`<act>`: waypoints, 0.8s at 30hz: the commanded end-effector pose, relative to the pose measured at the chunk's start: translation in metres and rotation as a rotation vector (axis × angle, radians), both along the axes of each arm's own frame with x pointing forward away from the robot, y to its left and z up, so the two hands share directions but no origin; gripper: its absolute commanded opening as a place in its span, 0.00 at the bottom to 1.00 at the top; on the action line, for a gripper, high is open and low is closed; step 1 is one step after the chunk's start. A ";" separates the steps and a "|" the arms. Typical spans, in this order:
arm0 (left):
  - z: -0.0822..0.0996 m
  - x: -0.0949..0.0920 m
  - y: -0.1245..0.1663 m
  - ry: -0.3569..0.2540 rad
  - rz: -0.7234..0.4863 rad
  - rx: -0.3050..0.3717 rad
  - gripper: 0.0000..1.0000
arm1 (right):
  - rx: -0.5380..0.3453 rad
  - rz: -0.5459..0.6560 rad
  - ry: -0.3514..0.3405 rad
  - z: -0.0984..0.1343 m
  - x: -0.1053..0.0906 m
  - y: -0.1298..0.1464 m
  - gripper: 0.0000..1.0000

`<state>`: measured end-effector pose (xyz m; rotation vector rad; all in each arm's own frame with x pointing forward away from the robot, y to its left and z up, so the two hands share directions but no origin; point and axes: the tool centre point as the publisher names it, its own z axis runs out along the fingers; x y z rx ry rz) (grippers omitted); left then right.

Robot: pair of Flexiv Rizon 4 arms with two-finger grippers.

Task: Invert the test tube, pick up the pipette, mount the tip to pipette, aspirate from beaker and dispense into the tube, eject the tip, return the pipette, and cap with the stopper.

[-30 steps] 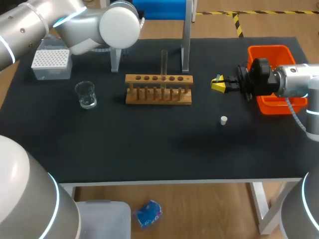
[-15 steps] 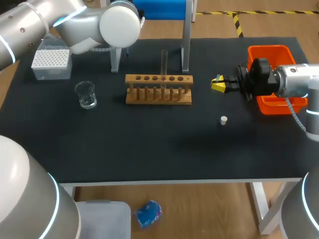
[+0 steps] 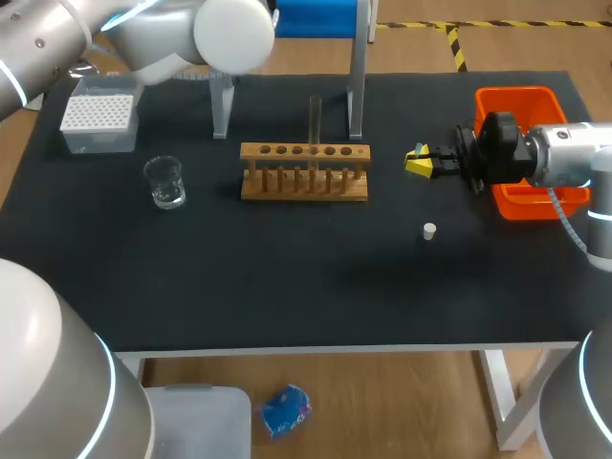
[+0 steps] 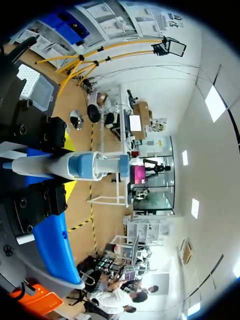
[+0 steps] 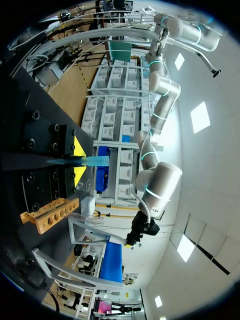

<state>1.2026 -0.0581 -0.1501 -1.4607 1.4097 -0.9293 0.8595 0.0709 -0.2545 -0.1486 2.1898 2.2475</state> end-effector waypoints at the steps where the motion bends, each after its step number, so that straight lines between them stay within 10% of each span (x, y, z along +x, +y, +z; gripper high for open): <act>1: 0.007 -0.005 -0.001 0.000 0.008 0.005 0.00 | 0.000 0.001 -0.001 0.000 0.000 0.000 0.00; 15: 0.018 -0.032 -0.002 0.096 -0.198 0.040 0.00 | 0.000 0.001 -0.001 0.000 0.000 0.000 0.00; 24: 0.026 -0.050 0.008 0.231 -0.563 0.051 0.00 | 0.000 0.001 -0.001 0.000 0.000 0.000 0.00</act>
